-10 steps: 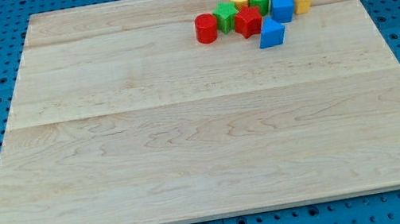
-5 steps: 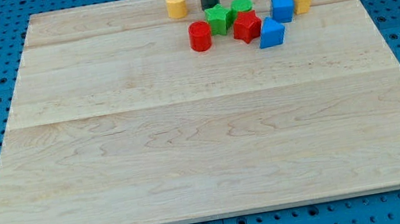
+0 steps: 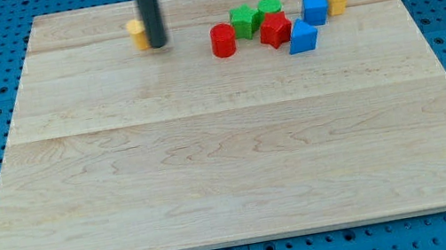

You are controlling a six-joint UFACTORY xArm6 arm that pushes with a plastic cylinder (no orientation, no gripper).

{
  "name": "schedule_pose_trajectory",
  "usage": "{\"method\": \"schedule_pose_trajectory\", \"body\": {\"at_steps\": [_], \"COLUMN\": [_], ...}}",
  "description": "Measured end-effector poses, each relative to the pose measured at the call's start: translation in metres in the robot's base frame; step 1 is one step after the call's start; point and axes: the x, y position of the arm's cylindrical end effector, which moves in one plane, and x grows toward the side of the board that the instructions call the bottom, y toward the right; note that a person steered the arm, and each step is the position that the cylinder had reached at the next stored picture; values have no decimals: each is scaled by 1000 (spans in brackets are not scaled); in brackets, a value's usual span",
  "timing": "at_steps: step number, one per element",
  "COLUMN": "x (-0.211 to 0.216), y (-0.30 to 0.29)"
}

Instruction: Push yellow heart to the top left

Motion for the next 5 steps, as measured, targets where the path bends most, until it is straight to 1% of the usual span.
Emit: {"method": "schedule_pose_trajectory", "body": {"at_steps": [1, 2, 3, 4, 5], "x": [-30, -32, -62, -58, -59], "y": [-34, 16, 4, -46, 38]}}
